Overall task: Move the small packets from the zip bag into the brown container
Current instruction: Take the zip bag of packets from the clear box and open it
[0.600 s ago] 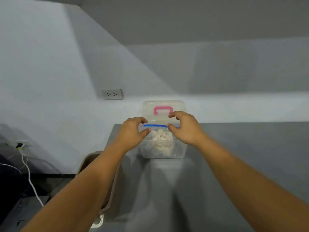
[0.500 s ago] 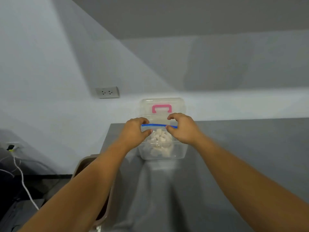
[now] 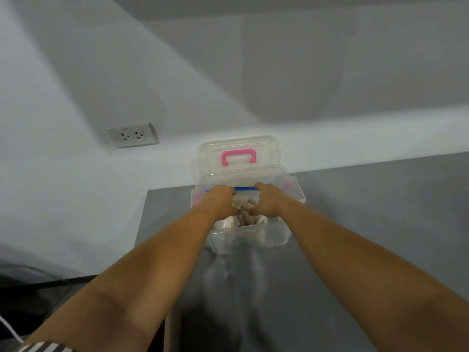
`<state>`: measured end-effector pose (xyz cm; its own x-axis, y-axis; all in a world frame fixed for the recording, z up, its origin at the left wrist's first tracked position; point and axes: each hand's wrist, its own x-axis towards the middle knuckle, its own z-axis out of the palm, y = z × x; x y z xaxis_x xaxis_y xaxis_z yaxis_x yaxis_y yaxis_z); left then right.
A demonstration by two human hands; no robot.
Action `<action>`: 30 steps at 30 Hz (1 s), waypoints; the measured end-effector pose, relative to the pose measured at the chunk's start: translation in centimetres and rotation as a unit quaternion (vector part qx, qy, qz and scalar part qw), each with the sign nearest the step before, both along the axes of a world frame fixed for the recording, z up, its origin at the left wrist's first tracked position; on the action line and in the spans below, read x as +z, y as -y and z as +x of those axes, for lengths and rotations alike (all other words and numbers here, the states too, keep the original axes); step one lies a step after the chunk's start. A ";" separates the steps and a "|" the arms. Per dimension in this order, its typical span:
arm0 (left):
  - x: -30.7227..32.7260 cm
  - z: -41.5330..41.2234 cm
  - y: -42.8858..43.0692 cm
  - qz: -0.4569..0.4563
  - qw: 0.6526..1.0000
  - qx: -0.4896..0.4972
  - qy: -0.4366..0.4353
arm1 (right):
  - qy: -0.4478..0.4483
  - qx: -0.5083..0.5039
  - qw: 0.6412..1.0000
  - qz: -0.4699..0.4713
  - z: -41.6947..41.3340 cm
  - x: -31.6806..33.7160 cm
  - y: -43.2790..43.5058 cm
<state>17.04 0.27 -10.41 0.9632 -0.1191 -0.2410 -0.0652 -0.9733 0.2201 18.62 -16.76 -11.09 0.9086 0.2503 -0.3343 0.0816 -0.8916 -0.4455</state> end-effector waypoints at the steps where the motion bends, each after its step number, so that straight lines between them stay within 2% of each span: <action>1: -0.4 0.5 0.0 0.005 1.000 -0.008 -0.001 | 0.000 0.012 1.000 -0.020 0.2 -0.5 0.0; 7: -1.7 2.0 0.7 0.009 1.000 -0.014 0.006 | 0.010 0.042 0.997 -0.063 1.0 -1.9 -0.3; 12: -2.0 2.3 0.8 0.050 0.998 -0.038 -0.009 | 0.040 0.070 0.985 -0.154 1.2 -2.4 -0.6; 16: -0.1 1.8 1.0 0.179 0.981 -0.068 0.011 | 0.094 0.091 0.967 -0.219 1.1 -1.2 -0.7; 18: 0.8 1.3 1.2 0.216 0.973 -0.075 0.026 | 0.127 0.106 0.959 -0.233 0.9 -0.4 -0.8; 20: 1.3 0.8 1.1 0.187 0.978 -0.081 0.032 | 0.150 0.116 0.959 -0.210 0.4 0.5 -0.7; 24: 3.6 -0.7 0.2 0.072 0.993 -0.072 0.054 | 0.130 0.105 0.980 -0.105 -0.8 3.3 -0.5; 30: 11.3 -4.1 -0.6 -0.060 0.991 -0.058 0.102 | 0.173 0.127 0.977 0.003 -3.1 10.4 0.9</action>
